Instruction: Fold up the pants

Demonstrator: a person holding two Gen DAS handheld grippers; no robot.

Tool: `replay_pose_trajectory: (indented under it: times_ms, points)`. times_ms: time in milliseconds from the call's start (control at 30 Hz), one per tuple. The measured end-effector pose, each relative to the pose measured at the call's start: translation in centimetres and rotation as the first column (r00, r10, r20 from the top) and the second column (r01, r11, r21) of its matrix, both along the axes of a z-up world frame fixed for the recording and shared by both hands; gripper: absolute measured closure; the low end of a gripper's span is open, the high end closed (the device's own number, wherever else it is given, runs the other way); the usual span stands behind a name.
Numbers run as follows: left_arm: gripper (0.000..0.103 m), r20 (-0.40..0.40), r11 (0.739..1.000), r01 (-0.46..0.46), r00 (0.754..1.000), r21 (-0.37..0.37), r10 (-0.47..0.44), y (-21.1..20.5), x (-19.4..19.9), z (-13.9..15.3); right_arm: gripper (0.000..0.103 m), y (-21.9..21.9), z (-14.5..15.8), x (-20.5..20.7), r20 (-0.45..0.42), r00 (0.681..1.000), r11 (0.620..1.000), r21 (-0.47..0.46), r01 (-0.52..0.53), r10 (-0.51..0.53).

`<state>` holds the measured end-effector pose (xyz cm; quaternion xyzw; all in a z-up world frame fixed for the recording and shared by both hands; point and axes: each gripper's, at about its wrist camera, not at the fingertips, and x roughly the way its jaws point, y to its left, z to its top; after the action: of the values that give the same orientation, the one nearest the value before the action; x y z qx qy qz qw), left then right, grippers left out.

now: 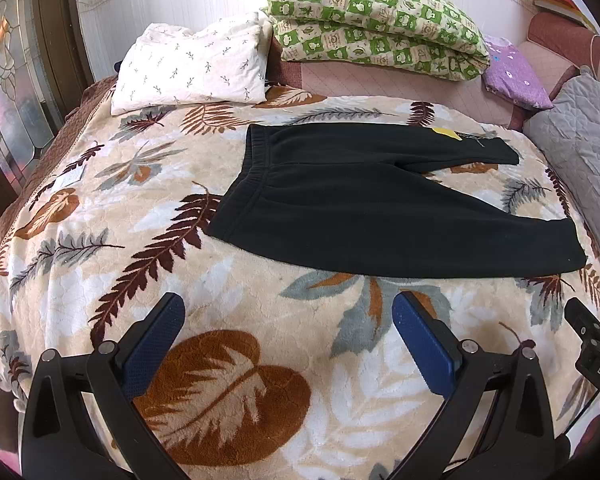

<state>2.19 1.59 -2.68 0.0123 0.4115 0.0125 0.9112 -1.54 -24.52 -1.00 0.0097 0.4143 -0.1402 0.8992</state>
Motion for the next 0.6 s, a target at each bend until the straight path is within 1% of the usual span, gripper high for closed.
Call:
replay_pose_trajectory:
  times_ms: [433,600]
  points:
    - [0.0,-0.008,1.0,-0.001,1.0,0.007,0.001,-0.2,0.2,-0.2,0.002,0.2,0.0,0.2,-0.004,1.0,1.0,0.011,-0.014,0.014]
    - [0.0,-0.059,1.0,0.01,0.998,0.017,-0.009,-0.1,1.9,0.5,0.002,-0.1,0.6,1.1,-0.007,0.997,0.996,0.043,-0.072,0.073]
